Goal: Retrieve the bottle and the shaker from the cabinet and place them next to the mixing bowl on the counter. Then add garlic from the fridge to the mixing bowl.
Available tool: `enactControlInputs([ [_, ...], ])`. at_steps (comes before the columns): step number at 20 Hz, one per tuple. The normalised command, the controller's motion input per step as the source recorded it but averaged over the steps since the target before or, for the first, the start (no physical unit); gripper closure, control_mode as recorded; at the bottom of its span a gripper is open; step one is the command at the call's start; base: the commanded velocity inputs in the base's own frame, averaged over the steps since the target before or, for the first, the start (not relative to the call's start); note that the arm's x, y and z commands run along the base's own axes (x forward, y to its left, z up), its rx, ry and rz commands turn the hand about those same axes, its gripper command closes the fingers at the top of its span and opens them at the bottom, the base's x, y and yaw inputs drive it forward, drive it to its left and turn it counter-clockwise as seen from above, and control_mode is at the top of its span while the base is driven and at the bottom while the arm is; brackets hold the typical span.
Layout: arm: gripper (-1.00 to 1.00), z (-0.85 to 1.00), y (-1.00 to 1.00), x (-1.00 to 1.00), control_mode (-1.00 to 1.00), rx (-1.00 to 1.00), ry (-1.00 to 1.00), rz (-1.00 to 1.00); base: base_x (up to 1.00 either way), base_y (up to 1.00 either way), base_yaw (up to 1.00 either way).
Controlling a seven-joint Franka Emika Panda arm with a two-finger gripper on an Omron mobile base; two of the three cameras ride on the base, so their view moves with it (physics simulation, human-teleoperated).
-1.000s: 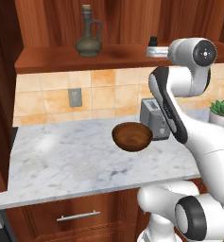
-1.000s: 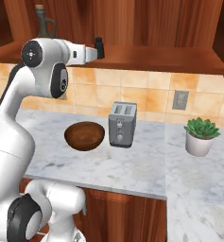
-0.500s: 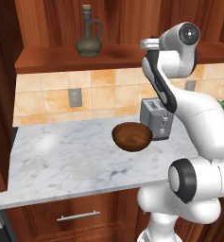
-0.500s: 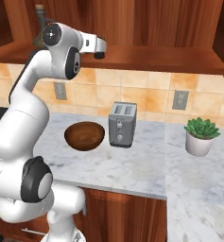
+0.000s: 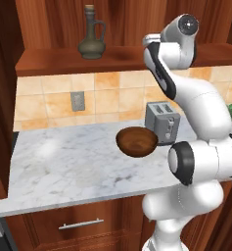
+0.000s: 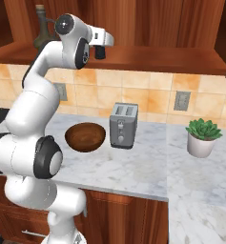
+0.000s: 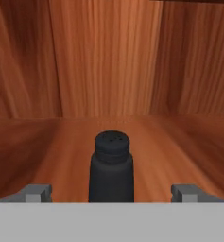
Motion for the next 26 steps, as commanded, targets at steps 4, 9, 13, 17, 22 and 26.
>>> enactControlInputs([
  [4, -1.00, -0.03, -0.05, 0.27, -1.00, 0.00, 0.01, 0.00, 0.00, 0.00, 0.00],
  [9, -1.00, -0.16, -0.01, 0.27, -1.00, 0.00, 0.06, 0.00, 0.00, 0.00, 0.00],
  [13, -1.00, -0.18, -0.02, 0.22, -1.00, 0.00, 0.06, 0.00, 0.00, 0.00, 0.00],
  [17, 1.00, -0.13, 0.00, 0.17, -1.00, 0.00, 0.03, 0.00, 0.00, 0.00, 0.00],
  [22, 1.00, -0.01, 0.00, 0.02, -1.00, 0.00, 0.00, 0.00, 0.00, 0.00, 0.00],
  [26, 1.00, 0.00, 0.00, 0.00, -1.00, 0.00, 0.00, 0.00, 0.00, 0.00, 0.00],
])
